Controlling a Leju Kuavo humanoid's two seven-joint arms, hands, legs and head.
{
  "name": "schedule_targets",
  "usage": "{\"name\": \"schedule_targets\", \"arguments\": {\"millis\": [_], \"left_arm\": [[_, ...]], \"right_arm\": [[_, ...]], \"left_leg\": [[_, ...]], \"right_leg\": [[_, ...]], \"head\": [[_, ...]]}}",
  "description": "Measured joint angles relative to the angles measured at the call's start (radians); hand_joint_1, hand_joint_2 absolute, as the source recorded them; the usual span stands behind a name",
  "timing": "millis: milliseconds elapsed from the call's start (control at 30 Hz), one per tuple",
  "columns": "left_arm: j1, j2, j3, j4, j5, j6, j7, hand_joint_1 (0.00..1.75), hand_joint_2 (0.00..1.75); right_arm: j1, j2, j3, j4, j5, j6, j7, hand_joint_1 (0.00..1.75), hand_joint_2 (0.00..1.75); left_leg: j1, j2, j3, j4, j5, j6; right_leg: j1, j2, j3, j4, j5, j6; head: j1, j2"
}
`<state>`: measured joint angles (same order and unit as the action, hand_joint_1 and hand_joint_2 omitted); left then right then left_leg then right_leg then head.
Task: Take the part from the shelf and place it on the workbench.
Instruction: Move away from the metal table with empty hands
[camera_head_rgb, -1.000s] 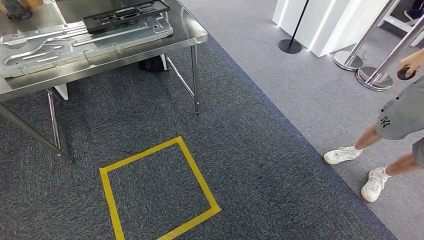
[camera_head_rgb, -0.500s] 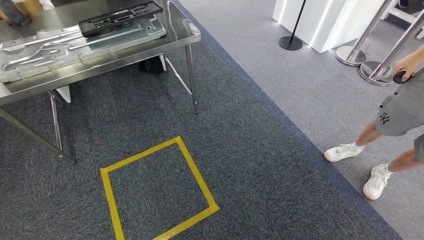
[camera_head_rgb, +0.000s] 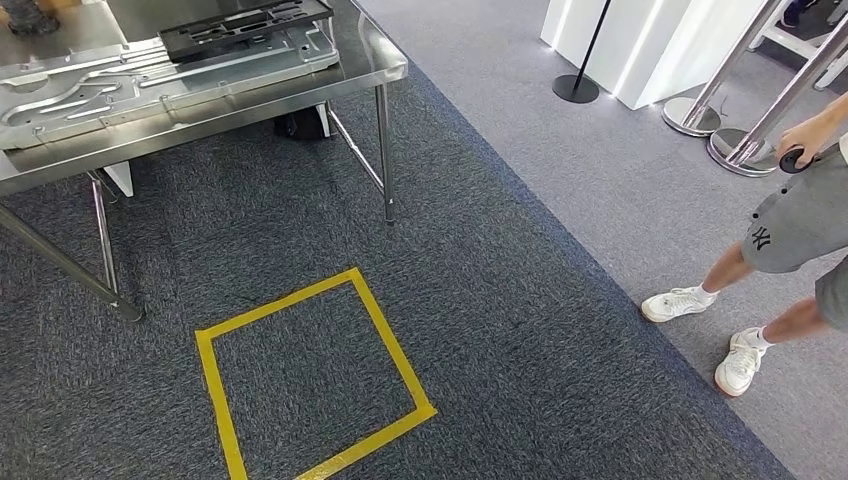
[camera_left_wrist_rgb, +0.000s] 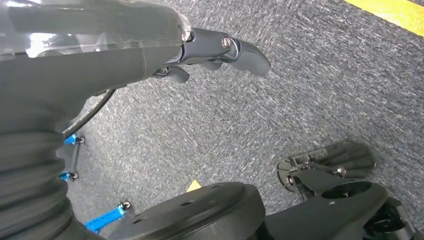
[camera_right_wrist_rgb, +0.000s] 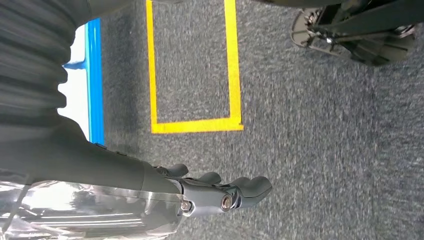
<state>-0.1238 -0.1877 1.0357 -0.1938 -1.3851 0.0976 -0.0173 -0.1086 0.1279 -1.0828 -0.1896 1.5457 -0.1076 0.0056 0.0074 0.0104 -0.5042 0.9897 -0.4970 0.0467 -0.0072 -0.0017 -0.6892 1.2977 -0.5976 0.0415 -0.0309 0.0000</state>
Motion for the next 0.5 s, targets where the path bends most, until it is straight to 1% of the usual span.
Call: {"name": "schedule_targets", "arguments": {"millis": [33, 67, 100, 133, 167, 200, 233, 300, 333, 367, 400, 433, 467, 500], "left_arm": [[0.000, 0.000, -0.001, 0.000, -0.002, 0.002, 0.002, 0.00, 1.75], [-0.001, -0.001, -0.003, 0.000, -0.005, 0.004, 0.006, 0.00, 1.75], [-0.002, -0.002, -0.006, 0.000, -0.008, 0.006, 0.009, 0.00, 1.75], [-0.002, -0.004, -0.009, 0.000, -0.011, 0.008, 0.012, 0.00, 1.75], [-0.003, -0.005, -0.012, 0.000, -0.013, 0.009, 0.015, 0.00, 1.75], [-0.004, -0.006, -0.014, 0.000, -0.015, 0.010, 0.018, 0.00, 1.75], [-0.005, -0.006, -0.017, 0.000, -0.017, 0.010, 0.020, 0.00, 1.75], [-0.005, -0.006, -0.020, 0.000, -0.019, 0.010, 0.024, 0.00, 1.75], [-0.006, -0.006, -0.021, 0.000, -0.020, 0.010, 0.025, 0.00, 1.75], [-0.007, -0.006, -0.022, 0.000, -0.020, 0.010, 0.025, 0.00, 1.75], [-0.010, -0.006, -0.022, 0.000, -0.021, 0.009, 0.025, 0.00, 1.75], [-0.013, -0.005, -0.022, 0.000, -0.021, 0.008, 0.025, 0.00, 1.75], [-0.017, -0.005, -0.022, 0.000, -0.020, 0.008, 0.025, 0.00, 1.75], [-0.019, -0.005, -0.022, 0.000, -0.020, 0.008, 0.025, 0.00, 1.75]], "right_arm": [[0.000, 0.000, 0.004, 0.000, 0.000, -0.002, 0.001, 0.00, 1.75], [-0.001, 0.000, 0.008, 0.000, 0.000, -0.004, 0.001, 0.00, 1.75], [-0.001, 0.000, 0.011, 0.000, 0.000, -0.006, 0.002, 0.00, 1.75], [-0.003, 0.000, 0.014, 0.000, 0.000, -0.007, 0.002, 0.00, 1.75], [-0.004, 0.001, 0.017, 0.000, -0.001, -0.007, 0.003, 0.00, 1.75], [-0.005, 0.001, 0.018, 0.000, -0.001, -0.008, 0.003, 0.00, 1.75], [-0.005, 0.001, 0.020, 0.000, -0.001, -0.008, 0.004, 0.00, 1.75], [-0.005, 0.003, 0.021, 0.000, -0.001, -0.008, 0.005, 0.00, 1.75], [-0.005, 0.003, 0.022, 0.000, -0.001, -0.008, 0.006, 0.00, 1.75], [-0.005, 0.004, 0.022, 0.000, -0.001, -0.008, 0.006, 0.00, 1.75], [-0.005, 0.004, 0.022, 0.000, -0.002, -0.008, 0.006, 0.00, 1.75], [-0.005, 0.004, 0.022, 0.000, -0.002, -0.008, 0.006, 0.00, 1.75], [-0.005, 0.004, 0.022, 0.000, -0.002, -0.008, 0.007, 0.00, 1.75], [-0.004, 0.005, 0.022, 0.000, -0.002, -0.008, 0.007, 0.00, 1.75]], "left_leg": [[0.000, -0.001, 0.002, 0.000, 0.000, -0.001], [0.000, -0.002, 0.005, 0.000, -0.001, -0.002], [0.000, -0.003, 0.008, 0.000, -0.003, -0.004], [-0.001, -0.003, 0.009, 0.000, -0.005, -0.008], [-0.003, -0.003, 0.009, 0.001, -0.007, -0.013], [-0.004, -0.003, 0.007, 0.001, -0.008, -0.018], [-0.005, -0.003, 0.006, 0.000, -0.009, -0.024], [-0.004, -0.003, 0.007, 0.003, -0.014, -0.036], [-0.004, -0.003, 0.003, 0.018, -0.027, -0.041], [-0.004, -0.003, -0.011, 0.055, -0.052, -0.044], [-0.004, -0.003, -0.034, 0.112, -0.086, -0.046], [-0.004, -0.003, -0.063, 0.181, -0.122, -0.048], [-0.004, -0.003, -0.089, 0.246, -0.149, -0.049], [-0.004, -0.003, -0.103, 0.284, -0.157, -0.050]], "right_leg": [[-0.003, 0.000, 0.004, -0.009, 0.018, 0.001], [-0.004, 0.000, 0.028, -0.060, 0.054, -0.001], [-0.005, 0.000, 0.064, -0.136, 0.094, -0.004], [-0.003, 0.000, 0.099, -0.209, 0.122, -0.009], [-0.001, 0.000, 0.124, -0.263, 0.138, -0.014], [0.002, 0.000, 0.135, -0.291, 0.141, -0.018], [0.005, 0.000, 0.137, -0.297, 0.137, -0.023], [0.002, 0.001, 0.138, -0.306, 0.139, -0.035], [-0.001, 0.000, 0.140, -0.311, 0.142, -0.042], [-0.003, -0.001, 0.141, -0.317, 0.144, -0.047], [-0.003, -0.004, 0.142, -0.318, 0.145, -0.051], [-0.001, -0.005, 0.142, -0.318, 0.144, -0.053], [0.000, -0.007, 0.142, -0.318, 0.144, -0.054], [0.002, -0.008, 0.142, -0.317, 0.143, -0.055]], "head": [[0.000, 0.000], [0.000, 0.000], [0.000, 0.000], [0.000, 0.000], [0.000, 0.000], [0.000, 0.000], [0.000, 0.000], [0.000, 0.000], [0.000, 0.000], [0.000, 0.000], [0.000, 0.000], [0.000, 0.000], [0.000, 0.000], [0.000, 0.000]]}}
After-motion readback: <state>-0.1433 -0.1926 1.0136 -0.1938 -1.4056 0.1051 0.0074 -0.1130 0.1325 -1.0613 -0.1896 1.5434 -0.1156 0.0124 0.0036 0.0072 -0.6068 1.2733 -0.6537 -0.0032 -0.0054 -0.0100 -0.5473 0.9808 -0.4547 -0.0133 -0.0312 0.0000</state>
